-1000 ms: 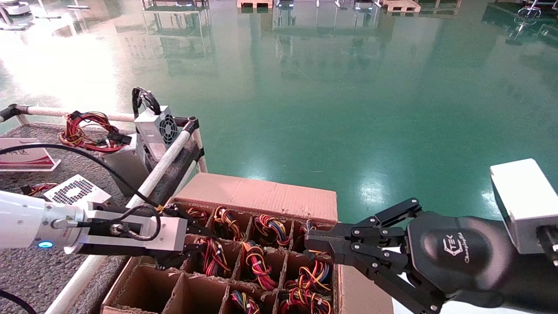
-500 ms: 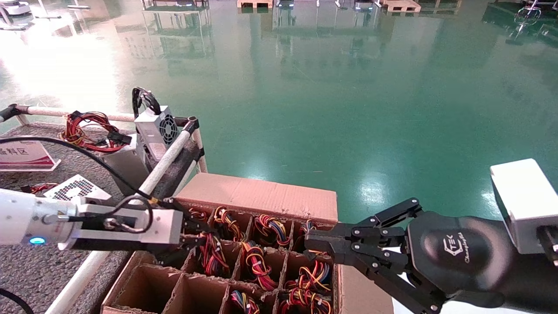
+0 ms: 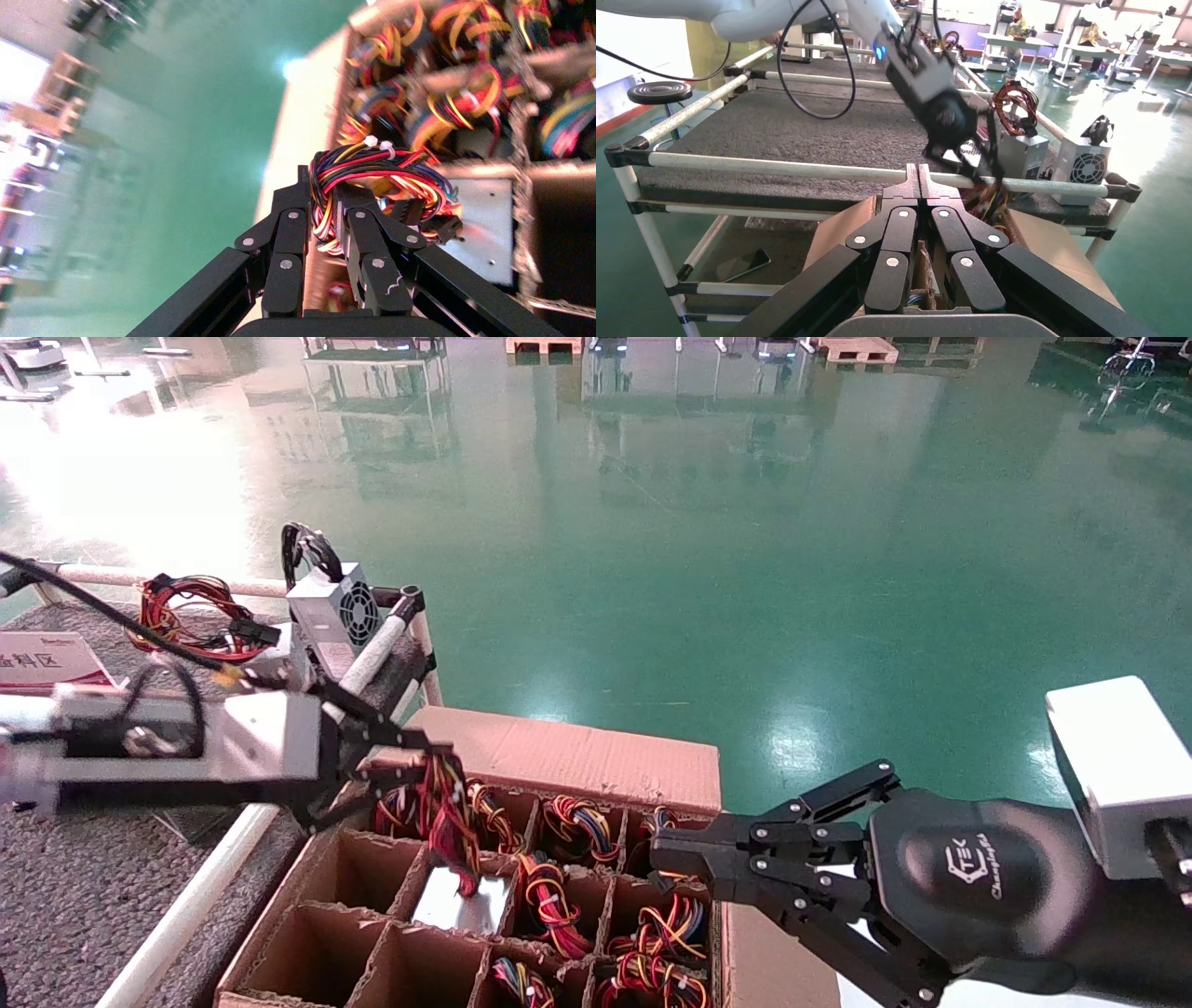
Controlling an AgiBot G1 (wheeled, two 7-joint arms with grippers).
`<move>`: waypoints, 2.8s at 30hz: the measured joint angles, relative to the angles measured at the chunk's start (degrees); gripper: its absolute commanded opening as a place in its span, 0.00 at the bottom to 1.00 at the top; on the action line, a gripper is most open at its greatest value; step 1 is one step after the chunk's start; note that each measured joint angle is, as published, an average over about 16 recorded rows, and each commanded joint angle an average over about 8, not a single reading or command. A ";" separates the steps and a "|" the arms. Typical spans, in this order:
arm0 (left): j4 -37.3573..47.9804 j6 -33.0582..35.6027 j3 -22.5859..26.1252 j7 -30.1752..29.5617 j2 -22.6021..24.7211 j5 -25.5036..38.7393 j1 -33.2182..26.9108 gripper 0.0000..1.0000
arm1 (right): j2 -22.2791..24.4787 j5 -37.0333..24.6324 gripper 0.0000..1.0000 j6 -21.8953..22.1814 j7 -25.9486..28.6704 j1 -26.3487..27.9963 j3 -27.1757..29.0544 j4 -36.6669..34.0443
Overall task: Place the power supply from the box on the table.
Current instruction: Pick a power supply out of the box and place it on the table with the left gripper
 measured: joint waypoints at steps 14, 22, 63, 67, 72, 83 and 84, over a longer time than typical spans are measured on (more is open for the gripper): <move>-1.65 0.98 -2.58 1.41 -2.66 -4.14 -4.54 0.00 | 0.00 0.00 0.00 0.00 0.00 0.00 0.00 0.00; -2.55 0.56 -5.34 1.86 -2.76 -2.84 -7.58 0.00 | 0.00 0.00 0.00 0.00 0.00 0.00 0.00 0.00; 18.36 -5.47 -9.37 9.29 5.15 30.86 -36.99 0.00 | 0.00 0.00 0.00 0.00 0.00 0.00 0.00 0.00; 22.28 -6.64 -8.90 10.66 6.03 33.94 -39.71 0.00 | 0.00 0.00 0.00 0.00 0.00 0.00 0.00 0.00; 26.77 -8.07 -8.35 12.11 6.85 37.47 -42.80 0.00 | 0.00 0.00 0.00 0.00 0.00 0.00 0.00 0.00; 35.27 -10.85 -6.36 14.09 7.39 43.69 -48.12 0.00 | 0.00 0.00 0.00 0.00 0.00 0.00 0.00 0.00; 35.96 -11.03 -6.14 14.21 7.38 44.13 -48.49 0.00 | 0.00 0.00 0.00 0.00 0.00 0.00 0.00 0.00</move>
